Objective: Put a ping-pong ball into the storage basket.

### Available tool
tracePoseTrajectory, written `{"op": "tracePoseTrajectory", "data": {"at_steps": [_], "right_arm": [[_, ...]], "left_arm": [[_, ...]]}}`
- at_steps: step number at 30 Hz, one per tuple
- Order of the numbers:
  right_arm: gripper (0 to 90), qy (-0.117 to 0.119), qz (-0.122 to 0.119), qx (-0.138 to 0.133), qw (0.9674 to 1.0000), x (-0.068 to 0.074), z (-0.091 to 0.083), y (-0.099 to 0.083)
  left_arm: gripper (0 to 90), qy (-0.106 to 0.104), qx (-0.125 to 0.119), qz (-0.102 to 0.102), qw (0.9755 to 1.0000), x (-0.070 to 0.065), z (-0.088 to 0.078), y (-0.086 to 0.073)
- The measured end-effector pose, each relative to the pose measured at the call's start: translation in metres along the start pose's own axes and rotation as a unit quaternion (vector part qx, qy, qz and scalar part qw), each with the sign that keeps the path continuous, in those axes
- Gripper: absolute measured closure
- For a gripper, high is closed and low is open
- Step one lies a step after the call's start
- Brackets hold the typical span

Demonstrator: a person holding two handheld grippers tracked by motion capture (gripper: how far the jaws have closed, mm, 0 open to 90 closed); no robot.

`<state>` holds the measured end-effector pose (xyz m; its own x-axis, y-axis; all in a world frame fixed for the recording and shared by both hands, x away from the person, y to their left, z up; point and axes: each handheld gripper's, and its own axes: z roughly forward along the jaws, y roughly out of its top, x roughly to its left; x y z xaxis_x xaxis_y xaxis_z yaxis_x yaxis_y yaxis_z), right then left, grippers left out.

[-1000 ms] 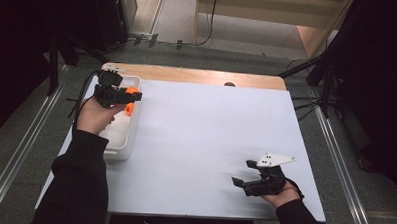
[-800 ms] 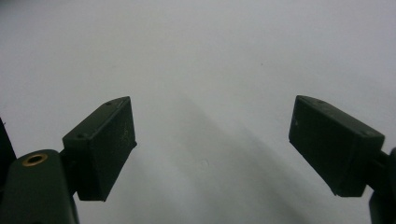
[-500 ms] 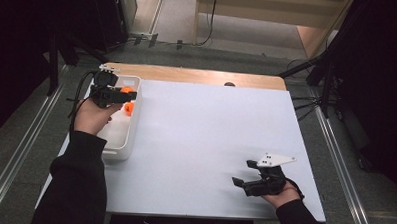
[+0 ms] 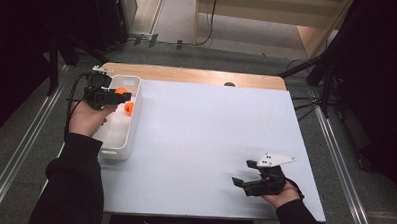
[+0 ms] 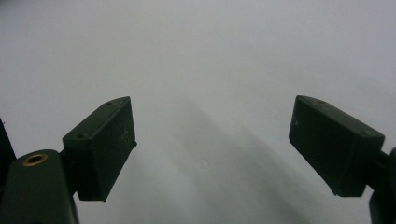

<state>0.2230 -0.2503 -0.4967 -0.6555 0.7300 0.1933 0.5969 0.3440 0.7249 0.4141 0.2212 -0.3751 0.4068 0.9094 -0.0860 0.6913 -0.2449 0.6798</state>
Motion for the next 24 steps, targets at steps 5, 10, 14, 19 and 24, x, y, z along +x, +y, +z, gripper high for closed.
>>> {"op": "tracePoseTrajectory", "data": {"at_steps": [5, 10, 14, 19, 24], "right_arm": [[13.2, -0.001, 0.0, 0.0, 1.0, 0.0, 0.0, 0.0], [13.2, 0.0, 0.0, 0.0, 1.0, 0.0, 0.0, 0.0], [13.2, 0.0, 0.0, 0.0, 1.0, 0.0, 0.0, 0.0], [13.2, -0.001, 0.0, 0.0, 1.0, 0.0, 0.0, 0.0], [13.2, 0.0, 0.0, 0.0, 1.0, 0.0, 0.0, 0.0]], "left_arm": [[50.5, 0.003, -0.001, -0.001, 1.0, 0.001, 0.0, -0.003], [50.5, 0.006, 0.002, 0.0, 1.0, 0.0, 0.001, -0.005], [50.5, 0.006, 0.004, 0.0, 1.0, 0.0, 0.003, -0.007], [50.4, 0.01, 0.006, -0.002, 0.9999, 0.0, 0.005, -0.01], [50.4, 0.011, 0.006, -0.006, 0.9999, 0.0, 0.007, -0.013]]}}
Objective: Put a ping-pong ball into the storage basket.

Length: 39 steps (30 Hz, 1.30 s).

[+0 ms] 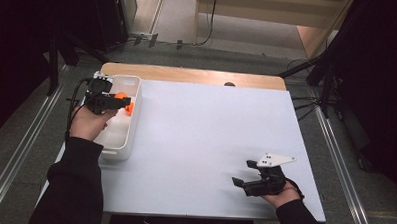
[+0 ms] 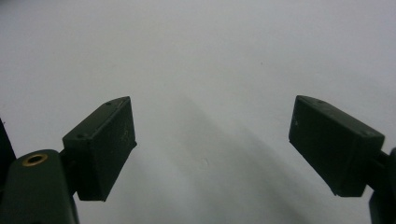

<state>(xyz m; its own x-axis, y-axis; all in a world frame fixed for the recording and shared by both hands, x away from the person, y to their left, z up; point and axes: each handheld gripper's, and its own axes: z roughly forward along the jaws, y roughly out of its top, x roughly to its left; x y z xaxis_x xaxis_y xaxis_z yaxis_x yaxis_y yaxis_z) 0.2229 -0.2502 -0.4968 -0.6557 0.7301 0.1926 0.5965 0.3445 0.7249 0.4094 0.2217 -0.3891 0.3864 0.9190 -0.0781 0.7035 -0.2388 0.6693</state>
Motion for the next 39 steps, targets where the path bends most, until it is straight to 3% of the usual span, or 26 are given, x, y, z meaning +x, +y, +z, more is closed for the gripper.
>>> {"op": "tracePoseTrajectory", "data": {"at_steps": [20, 29, 39], "right_arm": [[13.2, -0.001, -0.001, -0.001, 1.0, 0.0, 0.0, 0.0], [13.2, 0.001, 0.0, 0.0, 1.0, 0.0, 0.0, 0.0], [13.2, 0.0, 0.0, 0.001, 1.0, 0.0, 0.0, 0.0]], "left_arm": [[50.4, 0.016, 0.013, -0.01, 0.9997, 0.001, 0.012, -0.014], [50.3, 0.019, 0.026, -0.033, 0.9989, 0.007, 0.019, -0.019], [50.1, 0.033, 0.036, -0.023, 0.9986, 0.003, 0.023, -0.019]]}}
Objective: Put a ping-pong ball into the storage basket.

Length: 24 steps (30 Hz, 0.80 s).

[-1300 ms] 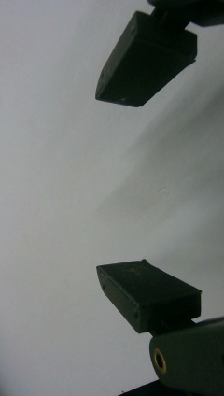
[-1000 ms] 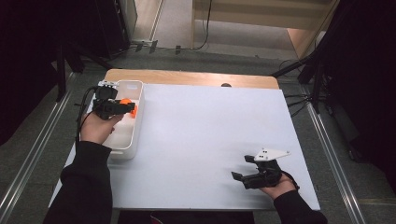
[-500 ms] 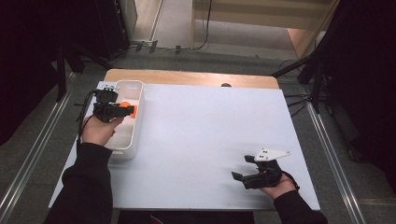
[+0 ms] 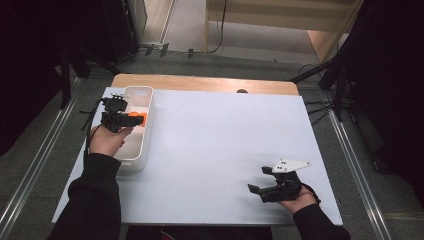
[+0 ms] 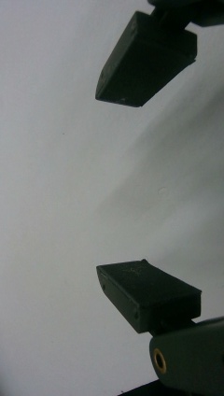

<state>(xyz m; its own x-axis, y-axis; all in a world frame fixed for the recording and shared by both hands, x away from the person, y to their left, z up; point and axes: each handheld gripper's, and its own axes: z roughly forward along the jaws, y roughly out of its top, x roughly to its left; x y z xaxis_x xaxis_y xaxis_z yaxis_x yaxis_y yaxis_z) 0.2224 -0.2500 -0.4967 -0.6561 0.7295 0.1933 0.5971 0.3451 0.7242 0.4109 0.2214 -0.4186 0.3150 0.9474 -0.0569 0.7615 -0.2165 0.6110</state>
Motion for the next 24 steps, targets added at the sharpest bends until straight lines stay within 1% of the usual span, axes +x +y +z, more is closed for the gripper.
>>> {"op": "tracePoseTrajectory", "data": {"at_steps": [5, 10, 11, 13, 15, 17, 18, 20, 22, 23, 24], "right_arm": [[13.2, 0.0, 0.0, 0.0, 1.0, 0.0001, 0.0001, 0.0001], [13.2, 0.0, -0.005, -0.003, 1.0, -0.0006, 0.0011, 0.0009], [13.2, 0.002, -0.003, -0.001, 1.0, -0.0004, 0.0013, 0.001], [13.2, 0.001, -0.004, -0.001, 1.0, -0.0005, 0.0015, 0.0015], [13.2, 0.002, -0.003, -0.001, 1.0, -0.0003, 0.0014, 0.0016], [13.2, 0.002, -0.004, -0.001, 1.0, -0.0005, 0.0015, 0.0016], [13.2, 0.002, -0.004, -0.001, 1.0, -0.0004, 0.0014, 0.0015], [13.2, 0.002, -0.003, -0.001, 1.0, -0.0004, 0.0014, 0.0016], [13.2, 0.001, -0.003, -0.001, 1.0, -0.0003, 0.0015, 0.0014], [13.2, 0.001, -0.004, -0.001, 1.0, -0.0001, 0.0014, 0.0013], [13.2, 0.001, -0.005, -0.001, 1.0, -0.0002, 0.0013, 0.0012]], "left_arm": [[50.1, -0.003, 0.0, -0.001, 1.0, 0.0005, 0.0, -0.0001], [50.0, -0.007, 0.002, -0.001, 1.0, 0.0009, -0.0007, -0.0002], [49.5, -0.011, 0.002, -0.003, 0.9999, 0.0014, -0.0014, 0.0001], [43.9, -0.022, -0.001, -0.009, 0.9997, 0.0019, -0.0021, 0.0003], [42.6, -0.026, -0.001, -0.009, 0.9996, 0.0022, -0.0037, 0.0006], [41.5, -0.039, -0.004, -0.012, 0.9992, 0.0023, -0.0054, 0.0015], [40.3, -0.039, -0.005, -0.012, 0.9991, 0.0015, -0.0063, 0.0021], [40.1, -0.033, -0.008, -0.001, 0.9994, -0.0001, -0.008, 0.0032], [38.3, -0.031, -0.007, 0.004, 0.9995, 0.0003, -0.0085, 0.0038], [37.1, -0.033, -0.007, 0.002, 0.9994, 0.0014, -0.0083, 0.0039], [36.5, -0.03, -0.007, -0.001, 0.9995, 0.002, -0.0087, 0.004]]}}
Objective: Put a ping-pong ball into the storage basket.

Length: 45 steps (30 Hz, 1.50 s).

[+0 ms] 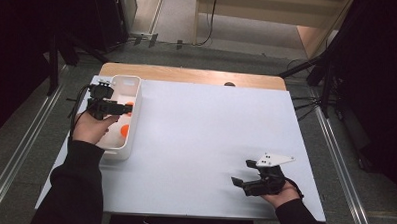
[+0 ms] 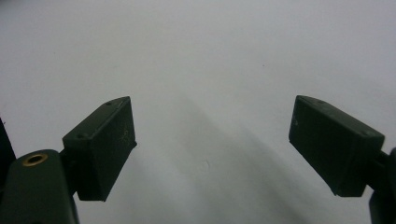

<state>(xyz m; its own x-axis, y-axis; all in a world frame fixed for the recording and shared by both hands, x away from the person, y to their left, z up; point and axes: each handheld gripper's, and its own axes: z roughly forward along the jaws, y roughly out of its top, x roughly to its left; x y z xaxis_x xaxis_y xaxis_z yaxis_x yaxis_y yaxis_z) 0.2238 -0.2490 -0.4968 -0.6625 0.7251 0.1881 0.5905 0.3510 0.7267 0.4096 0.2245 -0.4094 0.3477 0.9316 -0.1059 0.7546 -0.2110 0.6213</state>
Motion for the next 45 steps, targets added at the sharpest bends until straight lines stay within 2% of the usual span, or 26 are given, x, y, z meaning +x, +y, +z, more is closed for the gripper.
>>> {"op": "tracePoseTrajectory", "data": {"at_steps": [5, 10, 14, 18, 21, 25, 33, 37, 40, 45], "right_arm": [[13.1, -0.002, 0.003, 0.0, 1.0, 0.001, -0.001, -0.001], [13.2, -0.004, 0.002, -0.002, 1.0, 0.0, -0.002, -0.002], [13.2, -0.004, 0.002, -0.002, 1.0, 0.0, -0.002, -0.002], [13.2, -0.005, 0.005, -0.002, 1.0, 0.0, -0.003, -0.003], [13.2, -0.007, 0.004, -0.002, 1.0, 0.001, -0.003, -0.003], [13.2, -0.006, 0.004, -0.002, 1.0, 0.001, -0.004, -0.003], [13.2, -0.007, 0.004, -0.002, 1.0, 0.001, -0.003, -0.003], [13.2, -0.006, 0.004, -0.003, 1.0, 0.0, -0.004, -0.003], [13.2, -0.006, 0.004, -0.002, 1.0, 0.001, -0.003, -0.003], [13.2, -0.006, 0.005, -0.002, 1.0, 0.0, -0.004, -0.003]], "left_arm": [[33.7, -0.007, -0.012, -0.001, 0.9999, 0.002, -0.008, 0.004], [33.5, -0.015, -0.024, 0.017, 0.9994, -0.003, -0.019, 0.008], [33.5, -0.02, -0.033, 0.024, 0.999, -0.009, -0.027, 0.012], [33.5, -0.044, -0.038, 0.031, 0.9978, -0.016, -0.033, 0.014], [33.3, -0.064, -0.046, 0.04, 0.9961, -0.021, -0.037, 0.015], [30.0, -0.091, -0.042, 0.049, 0.9937, -0.027, -0.039, 0.015], [29.9, -0.115, -0.036, 0.07, 0.9903, -0.039, -0.038, 0.014], [29.5, -0.13, -0.036, 0.081, 0.9876, -0.045, -0.038, 0.014], [26.4, -0.149, -0.034, 0.099, 0.9833, -0.049, -0.038, 0.013], [26.4, -0.178, -0.029, 0.111, 0.9772, -0.058, -0.036, 0.013]]}}
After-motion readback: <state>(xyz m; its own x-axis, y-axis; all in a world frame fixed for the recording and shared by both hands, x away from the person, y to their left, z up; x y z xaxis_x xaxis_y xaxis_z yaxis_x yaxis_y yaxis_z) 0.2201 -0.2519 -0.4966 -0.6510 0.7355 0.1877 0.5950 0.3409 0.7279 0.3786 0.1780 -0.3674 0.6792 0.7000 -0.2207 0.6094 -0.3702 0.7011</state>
